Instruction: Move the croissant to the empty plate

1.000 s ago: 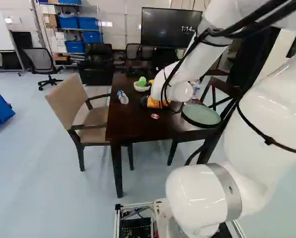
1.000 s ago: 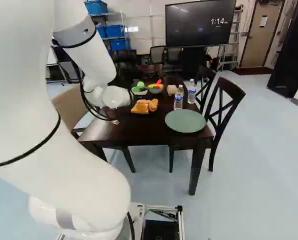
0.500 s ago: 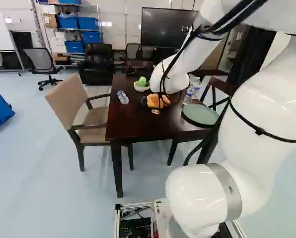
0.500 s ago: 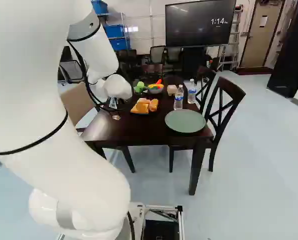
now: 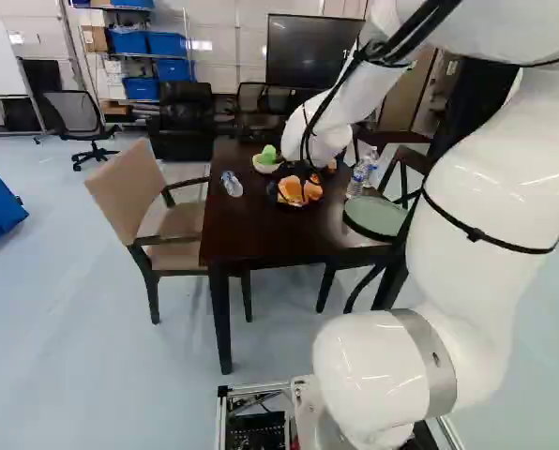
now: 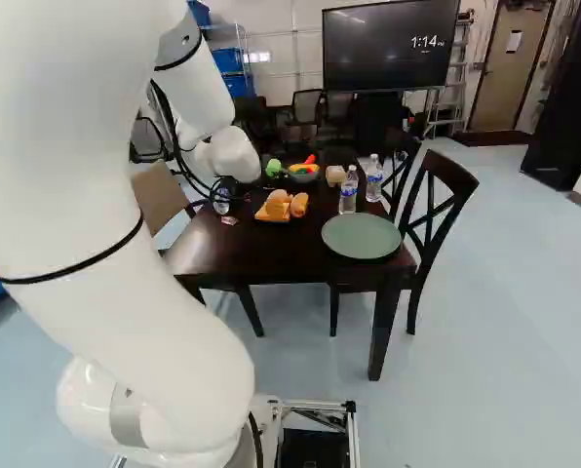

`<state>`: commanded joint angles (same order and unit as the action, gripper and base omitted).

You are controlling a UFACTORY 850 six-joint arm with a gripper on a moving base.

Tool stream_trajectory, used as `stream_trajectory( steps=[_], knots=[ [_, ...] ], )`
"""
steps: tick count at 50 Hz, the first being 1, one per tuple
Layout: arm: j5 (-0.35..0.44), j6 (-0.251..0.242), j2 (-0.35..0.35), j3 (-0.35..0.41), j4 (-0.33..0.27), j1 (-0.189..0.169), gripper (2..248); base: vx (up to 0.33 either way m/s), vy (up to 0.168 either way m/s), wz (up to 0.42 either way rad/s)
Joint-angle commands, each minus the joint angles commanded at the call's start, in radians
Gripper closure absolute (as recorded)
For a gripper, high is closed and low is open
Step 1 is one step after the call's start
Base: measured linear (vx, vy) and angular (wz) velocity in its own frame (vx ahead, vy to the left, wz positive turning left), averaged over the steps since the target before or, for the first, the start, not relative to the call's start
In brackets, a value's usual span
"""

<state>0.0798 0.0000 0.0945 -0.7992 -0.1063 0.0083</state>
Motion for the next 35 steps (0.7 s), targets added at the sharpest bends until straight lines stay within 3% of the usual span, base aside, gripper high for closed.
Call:
stream_trajectory(
  steps=[35],
  knots=[
    [-0.305,0.000,0.092,-0.175,-0.051,-0.001,3,0.000,0.000,0.000]
  ],
)
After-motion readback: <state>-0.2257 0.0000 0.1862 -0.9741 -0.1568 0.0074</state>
